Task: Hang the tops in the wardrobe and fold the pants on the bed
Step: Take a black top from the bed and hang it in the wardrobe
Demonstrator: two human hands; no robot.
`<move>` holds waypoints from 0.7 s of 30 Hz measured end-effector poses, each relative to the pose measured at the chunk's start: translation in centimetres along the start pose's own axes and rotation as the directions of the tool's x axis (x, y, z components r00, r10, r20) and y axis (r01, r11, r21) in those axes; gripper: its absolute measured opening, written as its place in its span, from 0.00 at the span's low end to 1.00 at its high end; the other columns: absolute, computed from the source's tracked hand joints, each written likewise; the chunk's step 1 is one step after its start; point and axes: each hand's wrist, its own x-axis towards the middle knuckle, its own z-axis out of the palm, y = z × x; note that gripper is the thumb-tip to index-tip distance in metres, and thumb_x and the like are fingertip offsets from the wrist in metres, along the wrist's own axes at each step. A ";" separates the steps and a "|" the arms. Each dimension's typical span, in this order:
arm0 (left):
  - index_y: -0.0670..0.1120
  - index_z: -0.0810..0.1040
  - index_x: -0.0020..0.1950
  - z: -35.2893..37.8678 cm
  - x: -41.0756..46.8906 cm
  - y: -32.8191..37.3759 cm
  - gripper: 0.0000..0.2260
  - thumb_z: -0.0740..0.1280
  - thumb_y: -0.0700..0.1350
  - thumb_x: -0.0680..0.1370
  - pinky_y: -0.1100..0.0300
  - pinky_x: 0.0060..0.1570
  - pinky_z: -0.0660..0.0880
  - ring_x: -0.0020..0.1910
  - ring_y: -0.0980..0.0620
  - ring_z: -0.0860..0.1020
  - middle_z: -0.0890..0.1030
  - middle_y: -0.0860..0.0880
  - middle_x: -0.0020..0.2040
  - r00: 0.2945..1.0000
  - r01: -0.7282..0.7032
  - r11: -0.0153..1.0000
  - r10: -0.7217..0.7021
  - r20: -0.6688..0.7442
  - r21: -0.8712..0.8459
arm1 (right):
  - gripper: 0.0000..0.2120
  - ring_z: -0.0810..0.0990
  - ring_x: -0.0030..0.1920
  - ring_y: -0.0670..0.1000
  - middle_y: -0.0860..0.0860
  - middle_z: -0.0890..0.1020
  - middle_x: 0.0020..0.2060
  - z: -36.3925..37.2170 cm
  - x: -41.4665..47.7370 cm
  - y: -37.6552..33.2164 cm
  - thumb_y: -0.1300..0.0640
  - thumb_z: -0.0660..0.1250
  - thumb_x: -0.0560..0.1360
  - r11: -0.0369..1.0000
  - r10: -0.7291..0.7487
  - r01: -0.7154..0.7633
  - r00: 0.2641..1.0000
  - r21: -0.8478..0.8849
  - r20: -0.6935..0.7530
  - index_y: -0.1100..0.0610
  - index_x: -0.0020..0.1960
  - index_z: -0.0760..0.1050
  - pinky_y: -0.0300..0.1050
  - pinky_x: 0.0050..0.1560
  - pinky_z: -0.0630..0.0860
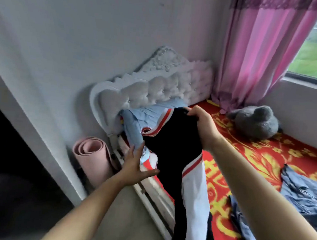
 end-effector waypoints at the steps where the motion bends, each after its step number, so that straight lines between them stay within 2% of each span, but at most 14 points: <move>1: 0.67 0.37 0.76 -2.0 -0.5 -1.5 0.54 0.66 0.78 0.60 0.50 0.75 0.49 0.79 0.47 0.41 0.45 0.46 0.81 0.999 -0.002 1.000 0.001 -0.049 -0.014 | 0.08 0.73 0.30 0.50 0.53 0.71 0.32 2.1 1.1 0.2 0.53 0.61 0.64 1.000 0.011 -0.011 1.000 0.025 -0.001 0.56 0.40 0.71 0.41 0.32 0.70; 4: 0.62 0.33 0.75 -7.3 -1.9 -4.6 0.58 0.68 0.75 0.59 0.48 0.77 0.47 0.79 0.44 0.43 0.44 0.44 0.81 0.957 0.022 1.000 -0.025 -0.290 -0.016 | 0.11 0.75 0.35 0.55 0.56 0.73 0.35 8.0 4.2 1.4 0.53 0.65 0.57 0.998 0.053 -0.054 0.998 0.032 0.032 0.58 0.37 0.74 0.47 0.40 0.71; 6: 0.56 0.37 0.79 -11.1 -2.4 -6.6 0.64 0.77 0.68 0.56 0.51 0.76 0.49 0.79 0.46 0.46 0.45 0.42 0.80 0.867 0.103 0.986 -0.155 -0.474 -0.134 | 0.14 0.75 0.37 0.55 0.56 0.74 0.36 11.5 6.0 2.3 0.53 0.67 0.55 0.996 0.084 -0.085 0.988 0.001 0.127 0.57 0.38 0.76 0.48 0.45 0.72; 7: 0.51 0.43 0.80 -13.1 -2.6 -7.7 0.63 0.79 0.63 0.58 0.52 0.75 0.51 0.79 0.46 0.49 0.48 0.41 0.80 0.830 0.128 0.977 -0.199 -0.522 -0.169 | 0.10 0.76 0.35 0.54 0.55 0.75 0.34 13.1 6.8 2.8 0.53 0.65 0.58 0.996 0.093 -0.093 0.972 -0.010 0.214 0.57 0.37 0.76 0.44 0.42 0.74; 8: 0.49 0.53 0.80 -15.1 -2.7 -8.7 0.53 0.78 0.59 0.62 0.52 0.75 0.52 0.78 0.46 0.52 0.53 0.40 0.79 0.830 0.134 0.978 -0.199 -0.521 -0.160 | 0.07 0.75 0.31 0.52 0.53 0.74 0.30 14.6 7.6 3.2 0.53 0.62 0.63 0.995 0.101 -0.100 0.947 -0.018 0.305 0.56 0.35 0.75 0.41 0.38 0.75; 9: 0.50 0.66 0.75 -17.0 -3.1 -9.6 0.39 0.73 0.56 0.66 0.52 0.75 0.54 0.78 0.46 0.57 0.61 0.42 0.78 0.863 0.121 0.982 -0.176 -0.473 -0.145 | 0.07 0.73 0.29 0.50 0.51 0.73 0.28 16.1 8.4 3.7 0.53 0.59 0.65 0.994 0.110 -0.102 0.928 -0.042 0.355 0.55 0.33 0.73 0.40 0.33 0.74; 10: 0.54 0.77 0.66 -18.5 -3.4 -10.5 0.25 0.68 0.54 0.69 0.53 0.74 0.60 0.74 0.48 0.66 0.73 0.45 0.71 0.904 0.105 0.980 -0.164 -0.394 -0.167 | 0.07 0.72 0.28 0.50 0.51 0.71 0.27 17.4 9.3 4.2 0.53 0.59 0.65 0.992 0.122 -0.105 0.924 -0.067 0.361 0.55 0.32 0.71 0.41 0.32 0.72; 11: 0.59 0.81 0.56 -19.5 -3.8 -11.4 0.15 0.65 0.53 0.70 0.53 0.69 0.68 0.66 0.53 0.75 0.81 0.51 0.61 0.924 0.093 0.969 -0.170 -0.343 -0.228 | 0.06 0.72 0.29 0.51 0.52 0.72 0.28 18.7 10.5 5.0 0.53 0.61 0.64 0.991 0.127 -0.105 0.939 -0.087 0.318 0.55 0.32 0.71 0.42 0.33 0.72; 12: 0.61 0.82 0.51 -20.4 -4.5 -12.1 0.10 0.65 0.53 0.72 0.56 0.62 0.73 0.56 0.58 0.80 0.84 0.56 0.52 0.916 0.092 0.953 -0.195 -0.350 -0.290 | 0.08 0.74 0.32 0.53 0.54 0.74 0.30 19.9 11.9 5.9 0.52 0.61 0.63 0.989 0.125 -0.101 0.959 -0.104 0.253 0.56 0.34 0.73 0.45 0.38 0.73; 13: 0.61 0.82 0.49 -21.0 -5.2 -13.0 0.08 0.65 0.54 0.73 0.61 0.57 0.75 0.51 0.61 0.81 0.84 0.60 0.48 0.887 0.098 0.933 -0.240 -0.394 -0.347 | 0.10 0.76 0.36 0.55 0.56 0.76 0.34 21.1 13.3 6.8 0.51 0.62 0.63 0.987 0.109 -0.085 0.976 -0.135 0.187 0.57 0.37 0.75 0.47 0.44 0.74; 15: 0.59 0.80 0.49 -22.6 -6.5 -15.5 0.06 0.64 0.53 0.78 0.72 0.49 0.72 0.48 0.67 0.79 0.83 0.63 0.46 0.763 0.094 0.906 -0.331 -0.555 -0.412 | 0.14 0.77 0.42 0.55 0.57 0.77 0.40 23.9 15.9 8.4 0.49 0.61 0.64 0.975 0.066 -0.043 0.993 -0.219 0.101 0.57 0.42 0.78 0.49 0.50 0.72; 17: 0.58 0.77 0.49 -25.3 -8.1 -17.9 0.05 0.62 0.53 0.79 0.74 0.43 0.69 0.47 0.67 0.78 0.82 0.61 0.45 0.587 0.113 0.861 -0.460 -0.666 -0.495 | 0.12 0.77 0.38 0.51 0.53 0.77 0.36 27.1 18.3 10.2 0.46 0.61 0.63 0.956 0.017 0.018 0.993 -0.293 0.118 0.53 0.37 0.78 0.48 0.46 0.72; 19: 0.59 0.76 0.48 -28.8 -9.6 -20.2 0.05 0.61 0.55 0.76 0.74 0.44 0.68 0.48 0.69 0.76 0.80 0.62 0.45 0.437 0.126 0.861 -0.494 -0.752 -0.492 | 0.12 0.77 0.40 0.51 0.52 0.77 0.37 30.5 20.9 12.0 0.42 0.64 0.63 0.931 -0.013 0.088 0.978 -0.355 0.209 0.51 0.37 0.76 0.49 0.47 0.72; 21: 0.58 0.76 0.47 -32.5 -11.1 -22.3 0.06 0.59 0.53 0.78 0.75 0.47 0.68 0.46 0.70 0.75 0.80 0.63 0.45 0.343 0.138 0.889 -0.457 -0.821 -0.437 | 0.15 0.80 0.43 0.48 0.48 0.82 0.39 34.2 23.0 13.6 0.40 0.67 0.65 0.883 -0.031 0.196 0.931 -0.426 0.364 0.51 0.40 0.80 0.45 0.49 0.75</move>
